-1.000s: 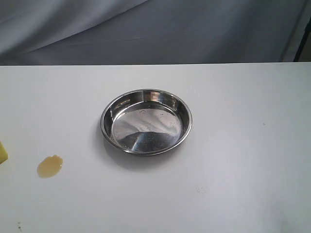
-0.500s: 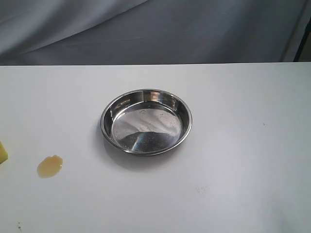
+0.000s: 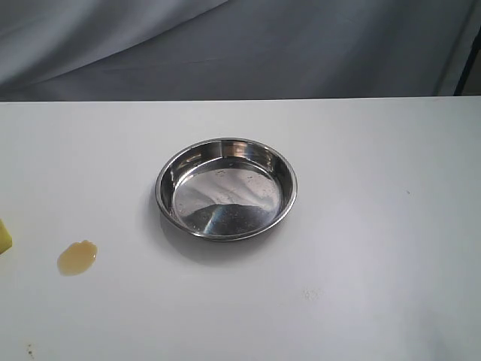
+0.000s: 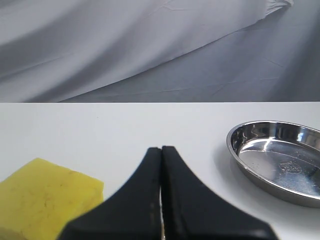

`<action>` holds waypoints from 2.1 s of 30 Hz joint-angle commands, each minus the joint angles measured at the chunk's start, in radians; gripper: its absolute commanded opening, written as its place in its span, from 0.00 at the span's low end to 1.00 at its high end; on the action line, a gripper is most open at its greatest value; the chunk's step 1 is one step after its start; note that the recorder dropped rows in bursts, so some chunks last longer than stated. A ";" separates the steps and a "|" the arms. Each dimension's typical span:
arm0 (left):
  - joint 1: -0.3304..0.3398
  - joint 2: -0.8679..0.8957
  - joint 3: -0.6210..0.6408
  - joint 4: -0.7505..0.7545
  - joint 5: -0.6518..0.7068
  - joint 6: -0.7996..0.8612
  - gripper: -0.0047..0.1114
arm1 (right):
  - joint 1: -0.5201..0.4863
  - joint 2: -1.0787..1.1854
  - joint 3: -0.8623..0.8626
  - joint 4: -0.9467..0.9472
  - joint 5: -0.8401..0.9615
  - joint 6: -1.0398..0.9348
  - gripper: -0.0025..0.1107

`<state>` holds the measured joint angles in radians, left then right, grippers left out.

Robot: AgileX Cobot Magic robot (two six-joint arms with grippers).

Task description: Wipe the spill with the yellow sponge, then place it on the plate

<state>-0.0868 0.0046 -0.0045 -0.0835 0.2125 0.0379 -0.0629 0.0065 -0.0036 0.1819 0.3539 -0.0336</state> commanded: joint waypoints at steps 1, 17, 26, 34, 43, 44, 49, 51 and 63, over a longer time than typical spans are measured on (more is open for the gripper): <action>-0.006 -0.005 0.005 -0.003 -0.003 0.001 0.04 | -0.007 -0.007 0.004 0.004 0.000 -0.002 0.02; -0.006 -0.005 0.005 -0.003 -0.010 -0.001 0.04 | -0.007 -0.007 0.004 0.004 0.000 -0.004 0.02; -0.006 -0.005 0.005 0.012 -0.036 -0.002 0.04 | -0.007 -0.007 0.004 0.004 0.000 -0.004 0.02; -0.006 -0.005 0.005 0.000 -0.178 -0.038 0.04 | -0.007 -0.007 0.004 0.004 0.000 -0.002 0.02; -0.006 -0.005 -0.019 -0.116 -0.237 -0.171 0.04 | -0.007 -0.007 0.004 0.004 0.000 -0.002 0.02; -0.006 -0.005 -0.039 -0.116 -0.220 -0.171 0.04 | -0.007 -0.007 0.004 0.004 0.000 -0.002 0.02; -0.006 -0.005 -0.124 -0.079 -0.184 -0.151 0.04 | -0.007 -0.007 0.004 0.004 0.000 -0.002 0.02; -0.006 -0.005 -0.145 -0.074 -0.167 -0.151 0.04 | -0.007 -0.007 0.004 0.004 0.000 -0.002 0.02; -0.006 0.065 -0.186 -0.035 -0.073 -0.149 0.04 | -0.007 -0.007 0.004 0.004 0.000 -0.002 0.02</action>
<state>-0.0868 0.0183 -0.1796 -0.1277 0.1316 -0.1139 -0.0629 0.0065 -0.0036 0.1819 0.3539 -0.0336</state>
